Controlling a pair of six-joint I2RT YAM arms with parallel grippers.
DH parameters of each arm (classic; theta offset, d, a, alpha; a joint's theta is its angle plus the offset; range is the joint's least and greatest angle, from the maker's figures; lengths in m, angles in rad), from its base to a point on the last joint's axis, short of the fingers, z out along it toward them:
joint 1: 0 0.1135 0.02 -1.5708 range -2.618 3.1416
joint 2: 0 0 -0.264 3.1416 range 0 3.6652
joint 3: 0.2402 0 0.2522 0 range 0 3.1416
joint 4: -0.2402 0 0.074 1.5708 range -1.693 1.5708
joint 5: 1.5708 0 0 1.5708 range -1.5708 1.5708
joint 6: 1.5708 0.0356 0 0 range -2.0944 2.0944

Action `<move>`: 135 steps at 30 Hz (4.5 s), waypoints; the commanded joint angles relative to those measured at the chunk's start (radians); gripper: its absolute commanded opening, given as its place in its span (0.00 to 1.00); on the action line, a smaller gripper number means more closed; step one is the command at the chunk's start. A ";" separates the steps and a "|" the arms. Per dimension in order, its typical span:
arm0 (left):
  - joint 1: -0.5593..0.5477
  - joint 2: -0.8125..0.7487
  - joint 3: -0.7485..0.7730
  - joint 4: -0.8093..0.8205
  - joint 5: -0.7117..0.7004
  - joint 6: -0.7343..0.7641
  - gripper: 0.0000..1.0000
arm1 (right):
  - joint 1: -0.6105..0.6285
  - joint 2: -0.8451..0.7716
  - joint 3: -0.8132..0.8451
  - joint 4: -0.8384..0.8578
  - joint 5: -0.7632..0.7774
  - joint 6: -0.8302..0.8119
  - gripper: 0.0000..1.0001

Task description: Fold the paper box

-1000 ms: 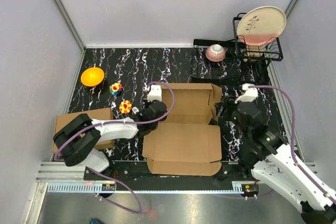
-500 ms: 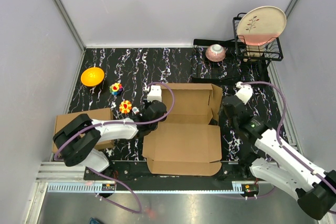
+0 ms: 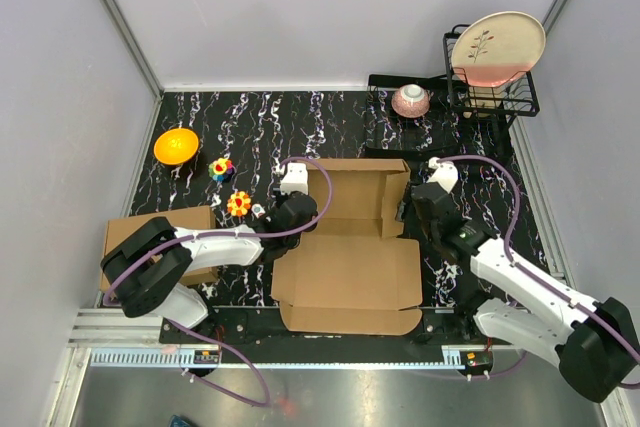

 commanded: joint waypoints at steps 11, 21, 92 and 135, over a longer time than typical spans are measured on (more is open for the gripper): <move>-0.012 -0.001 -0.023 -0.041 0.037 0.051 0.00 | -0.011 0.132 0.014 0.228 -0.027 -0.070 0.69; -0.012 0.001 -0.025 -0.030 0.040 0.054 0.00 | -0.016 0.210 0.012 0.329 -0.001 -0.113 0.57; -0.030 0.065 0.546 -1.000 0.517 0.058 0.06 | -0.013 0.500 0.563 -0.510 -0.315 -0.173 0.35; -0.027 0.202 0.629 -1.024 0.495 0.143 0.14 | 0.038 0.390 0.370 -0.259 -0.410 -0.373 0.76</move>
